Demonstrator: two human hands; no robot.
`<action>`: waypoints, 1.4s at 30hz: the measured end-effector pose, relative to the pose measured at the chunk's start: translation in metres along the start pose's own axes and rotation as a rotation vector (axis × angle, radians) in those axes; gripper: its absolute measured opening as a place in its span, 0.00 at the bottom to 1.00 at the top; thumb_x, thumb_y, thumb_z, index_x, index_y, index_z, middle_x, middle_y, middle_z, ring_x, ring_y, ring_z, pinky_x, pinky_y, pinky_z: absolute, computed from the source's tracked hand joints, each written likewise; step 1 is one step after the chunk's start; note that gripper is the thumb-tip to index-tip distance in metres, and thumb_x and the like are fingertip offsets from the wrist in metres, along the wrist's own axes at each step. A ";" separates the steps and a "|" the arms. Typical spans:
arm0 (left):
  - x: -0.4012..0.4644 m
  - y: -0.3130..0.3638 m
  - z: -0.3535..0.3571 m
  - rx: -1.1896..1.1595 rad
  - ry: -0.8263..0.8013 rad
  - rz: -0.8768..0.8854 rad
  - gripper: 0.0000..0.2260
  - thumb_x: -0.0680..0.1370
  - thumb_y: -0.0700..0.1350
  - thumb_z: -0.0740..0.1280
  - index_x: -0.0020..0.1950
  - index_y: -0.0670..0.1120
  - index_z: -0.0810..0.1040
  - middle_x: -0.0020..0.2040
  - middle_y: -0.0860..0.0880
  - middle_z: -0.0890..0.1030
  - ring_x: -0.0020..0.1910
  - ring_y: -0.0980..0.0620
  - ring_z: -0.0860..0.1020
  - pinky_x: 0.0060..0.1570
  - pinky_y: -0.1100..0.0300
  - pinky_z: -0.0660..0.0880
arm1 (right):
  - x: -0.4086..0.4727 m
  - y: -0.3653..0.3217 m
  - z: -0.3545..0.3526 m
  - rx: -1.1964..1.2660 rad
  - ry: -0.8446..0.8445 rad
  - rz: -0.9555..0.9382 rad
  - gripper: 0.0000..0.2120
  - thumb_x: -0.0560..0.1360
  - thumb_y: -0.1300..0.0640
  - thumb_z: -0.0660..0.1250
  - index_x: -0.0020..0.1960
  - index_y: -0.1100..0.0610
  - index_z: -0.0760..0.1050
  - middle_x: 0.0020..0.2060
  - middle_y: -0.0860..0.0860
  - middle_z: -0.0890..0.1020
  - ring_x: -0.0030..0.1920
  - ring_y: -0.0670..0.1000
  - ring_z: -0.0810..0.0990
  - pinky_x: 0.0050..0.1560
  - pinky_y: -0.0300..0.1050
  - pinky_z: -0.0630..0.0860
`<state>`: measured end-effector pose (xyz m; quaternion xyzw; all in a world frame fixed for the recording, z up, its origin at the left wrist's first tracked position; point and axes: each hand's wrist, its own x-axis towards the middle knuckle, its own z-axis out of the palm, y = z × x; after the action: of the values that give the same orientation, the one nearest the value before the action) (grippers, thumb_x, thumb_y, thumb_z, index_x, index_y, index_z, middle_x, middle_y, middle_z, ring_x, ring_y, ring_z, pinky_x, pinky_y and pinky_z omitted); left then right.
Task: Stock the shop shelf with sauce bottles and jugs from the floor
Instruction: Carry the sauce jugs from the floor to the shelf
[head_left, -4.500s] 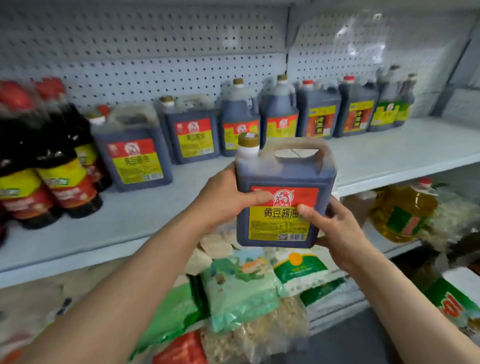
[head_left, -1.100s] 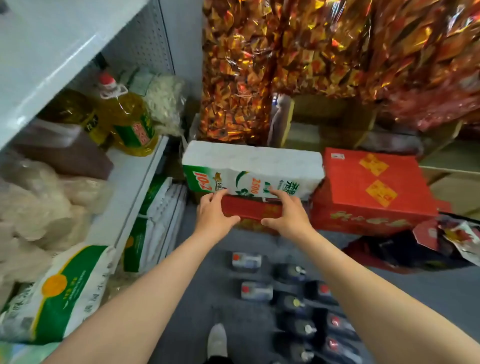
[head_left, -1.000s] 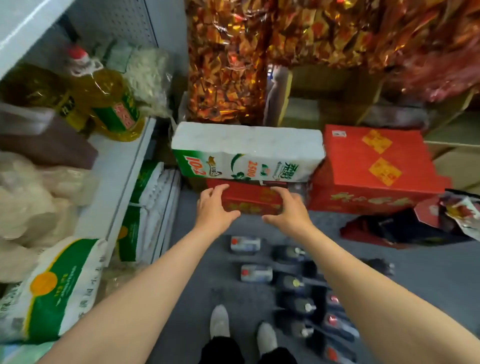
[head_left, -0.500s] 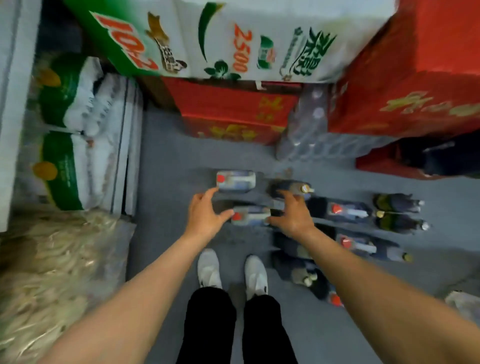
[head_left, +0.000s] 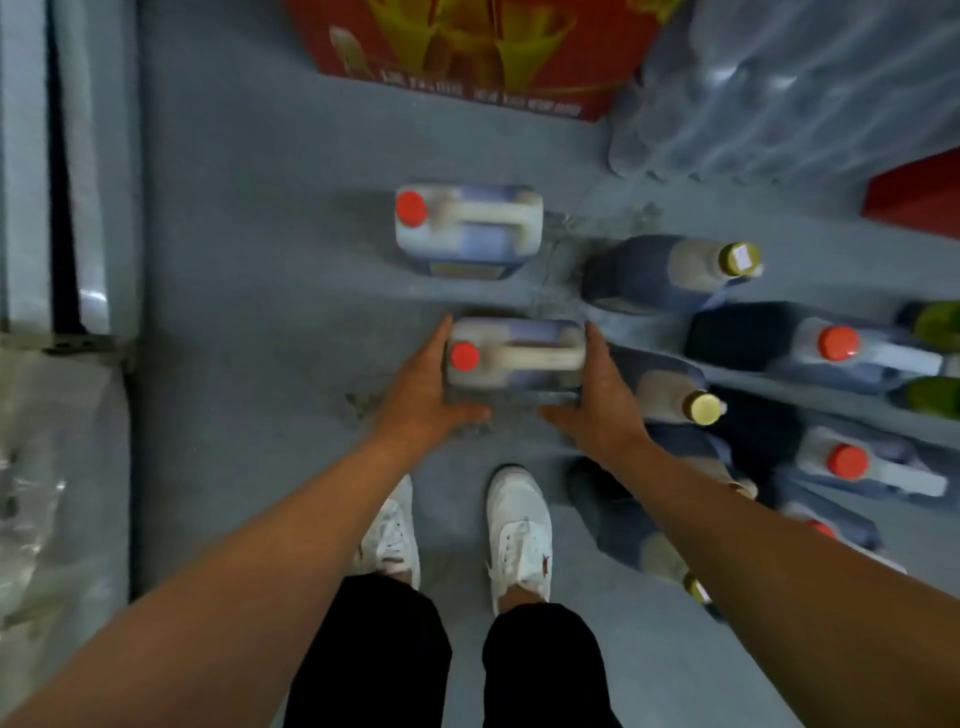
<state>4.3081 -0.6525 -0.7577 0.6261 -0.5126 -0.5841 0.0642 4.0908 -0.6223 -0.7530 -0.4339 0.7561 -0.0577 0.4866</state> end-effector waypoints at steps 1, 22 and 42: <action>0.008 -0.009 0.004 0.005 -0.010 0.009 0.53 0.65 0.40 0.82 0.81 0.49 0.52 0.71 0.54 0.68 0.70 0.56 0.68 0.66 0.64 0.66 | 0.006 0.006 0.007 0.068 0.028 0.003 0.55 0.69 0.61 0.78 0.81 0.45 0.44 0.73 0.53 0.69 0.69 0.55 0.73 0.65 0.51 0.74; 0.048 -0.023 -0.022 -0.004 -0.161 0.157 0.41 0.66 0.46 0.82 0.73 0.59 0.65 0.63 0.53 0.76 0.62 0.52 0.76 0.58 0.64 0.72 | 0.009 0.012 0.022 0.261 0.169 -0.040 0.35 0.64 0.57 0.83 0.65 0.50 0.68 0.49 0.37 0.77 0.53 0.49 0.79 0.47 0.33 0.75; 0.070 -0.056 -0.012 0.012 -0.166 0.227 0.50 0.57 0.43 0.86 0.73 0.55 0.62 0.59 0.66 0.73 0.57 0.71 0.73 0.54 0.78 0.67 | 0.049 0.059 0.083 0.432 0.117 0.121 0.29 0.68 0.73 0.76 0.66 0.66 0.69 0.51 0.48 0.75 0.43 0.32 0.78 0.40 0.21 0.72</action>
<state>4.3350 -0.6831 -0.8385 0.5140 -0.5871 -0.6198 0.0838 4.1130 -0.5935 -0.8598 -0.2693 0.7777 -0.2138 0.5262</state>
